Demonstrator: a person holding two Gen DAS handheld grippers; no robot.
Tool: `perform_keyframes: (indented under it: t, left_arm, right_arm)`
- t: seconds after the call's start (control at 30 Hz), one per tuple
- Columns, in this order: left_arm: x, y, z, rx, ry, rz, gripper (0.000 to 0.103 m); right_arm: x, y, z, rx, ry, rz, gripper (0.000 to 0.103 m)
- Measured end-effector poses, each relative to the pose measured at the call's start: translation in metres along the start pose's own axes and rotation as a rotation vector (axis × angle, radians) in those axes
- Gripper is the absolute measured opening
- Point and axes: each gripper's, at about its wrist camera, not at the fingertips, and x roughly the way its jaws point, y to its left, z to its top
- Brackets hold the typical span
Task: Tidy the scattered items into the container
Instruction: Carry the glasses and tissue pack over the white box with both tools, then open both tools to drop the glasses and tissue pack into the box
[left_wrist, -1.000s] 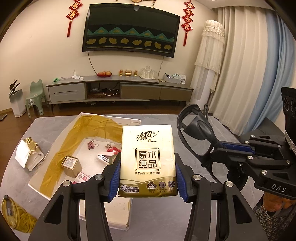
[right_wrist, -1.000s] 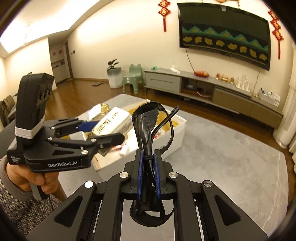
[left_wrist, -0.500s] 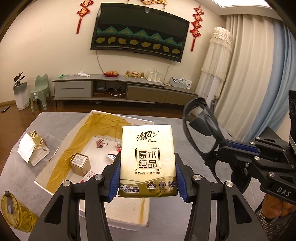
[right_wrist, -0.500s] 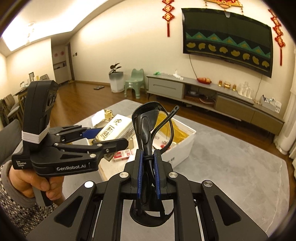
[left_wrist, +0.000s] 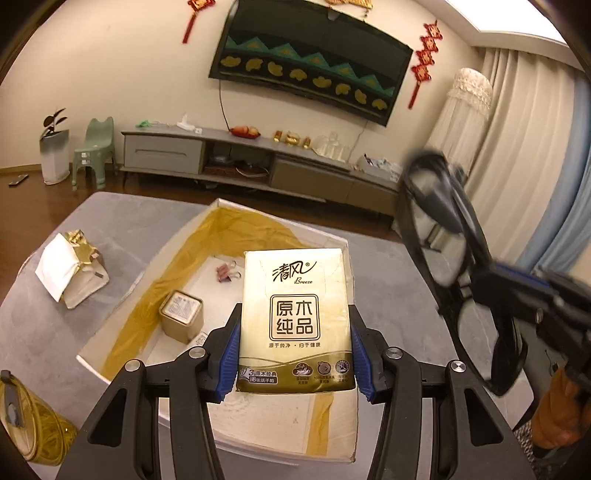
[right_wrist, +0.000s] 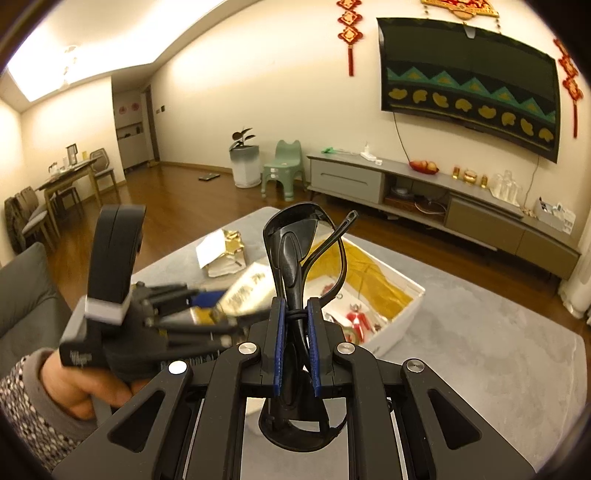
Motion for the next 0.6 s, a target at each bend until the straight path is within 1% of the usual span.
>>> perform_keyframes:
  t: [0.17,0.27,0.4,0.5,0.6]
  left_arm:
    - [0.013,0.000,-0.004,0.010,0.028,-0.006,0.052]
    - [0.022,0.001,-0.006,0.010,0.057,-0.018,0.052]
    - [0.031,-0.001,-0.009,0.034,0.090,-0.034,0.052]
    - [0.035,-0.003,-0.012,0.052,0.108,-0.032,0.052]
    - [0.040,0.001,-0.014,0.048,0.125,-0.034,0.052]
  right_arm:
    - [0.028,-0.002,0.017,-0.010,0.025,-0.018,0.013]
    - [0.046,-0.003,0.023,-0.025,0.048,-0.037,0.013]
    - [0.069,-0.006,0.030,-0.041,0.080,-0.055,0.013]
    - [0.087,-0.007,0.033,-0.052,0.106,-0.062,0.013]
    - [0.104,-0.007,0.035,-0.065,0.129,-0.062,0.013]
